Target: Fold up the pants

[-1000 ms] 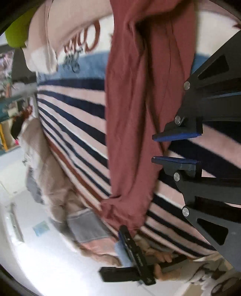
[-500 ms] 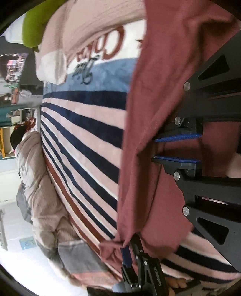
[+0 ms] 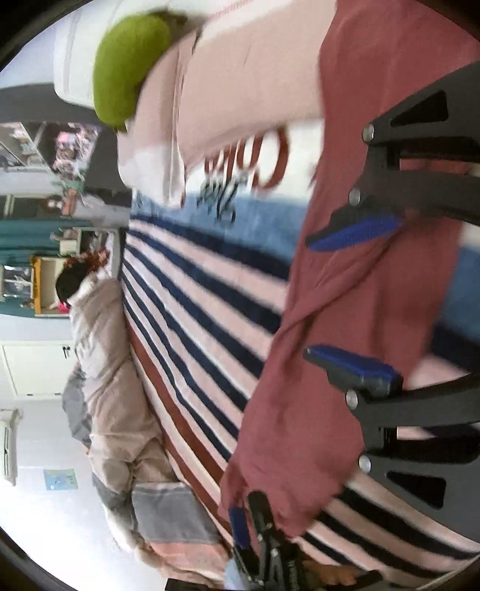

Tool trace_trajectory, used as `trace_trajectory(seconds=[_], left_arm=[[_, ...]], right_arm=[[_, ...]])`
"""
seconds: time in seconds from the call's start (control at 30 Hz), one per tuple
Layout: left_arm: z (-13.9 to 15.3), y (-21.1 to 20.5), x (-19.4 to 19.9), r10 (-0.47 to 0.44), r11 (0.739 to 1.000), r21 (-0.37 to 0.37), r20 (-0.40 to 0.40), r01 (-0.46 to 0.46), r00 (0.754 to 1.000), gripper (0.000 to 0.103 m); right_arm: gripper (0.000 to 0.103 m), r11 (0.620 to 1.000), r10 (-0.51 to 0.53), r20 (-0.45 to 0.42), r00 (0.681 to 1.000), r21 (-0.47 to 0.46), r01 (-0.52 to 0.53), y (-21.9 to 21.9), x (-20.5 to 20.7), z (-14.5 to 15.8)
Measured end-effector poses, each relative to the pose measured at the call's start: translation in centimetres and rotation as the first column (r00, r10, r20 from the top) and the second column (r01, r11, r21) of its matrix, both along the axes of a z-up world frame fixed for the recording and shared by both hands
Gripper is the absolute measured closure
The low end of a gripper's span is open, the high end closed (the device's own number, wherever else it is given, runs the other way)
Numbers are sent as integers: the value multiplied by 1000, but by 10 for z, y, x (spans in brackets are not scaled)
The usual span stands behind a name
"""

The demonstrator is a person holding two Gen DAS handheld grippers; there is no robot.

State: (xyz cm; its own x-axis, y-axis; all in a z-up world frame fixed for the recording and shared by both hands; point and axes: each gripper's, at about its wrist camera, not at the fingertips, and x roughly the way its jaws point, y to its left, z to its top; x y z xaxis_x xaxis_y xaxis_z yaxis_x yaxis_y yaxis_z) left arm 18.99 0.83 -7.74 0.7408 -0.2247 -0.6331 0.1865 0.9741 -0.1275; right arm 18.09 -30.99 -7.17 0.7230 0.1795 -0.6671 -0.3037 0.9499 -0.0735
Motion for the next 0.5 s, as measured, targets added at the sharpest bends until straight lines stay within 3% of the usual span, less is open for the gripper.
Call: trace_trajectory(seconds=[0.1, 0.27, 0.43, 0.5], left_arm=[[-1, -7, -16, -44, 999, -12, -4, 44, 999, 23], [-9, -19, -27, -85, 996, -43, -15, 84, 996, 23], [-18, -30, -25, -116, 992, -57, -19, 115, 993, 23], [-21, -33, -23, -127, 990, -64, -16, 126, 992, 23]], right_arm=[[43, 994, -70, 9, 998, -89, 70, -36, -32, 10], [41, 949, -189, -28, 982, -261, 176, -90, -61, 8], [36, 914, -210, -82, 974, -369, 166, -109, -62, -16], [35, 881, -205, -57, 977, -446, 158, -107, -62, -25]])
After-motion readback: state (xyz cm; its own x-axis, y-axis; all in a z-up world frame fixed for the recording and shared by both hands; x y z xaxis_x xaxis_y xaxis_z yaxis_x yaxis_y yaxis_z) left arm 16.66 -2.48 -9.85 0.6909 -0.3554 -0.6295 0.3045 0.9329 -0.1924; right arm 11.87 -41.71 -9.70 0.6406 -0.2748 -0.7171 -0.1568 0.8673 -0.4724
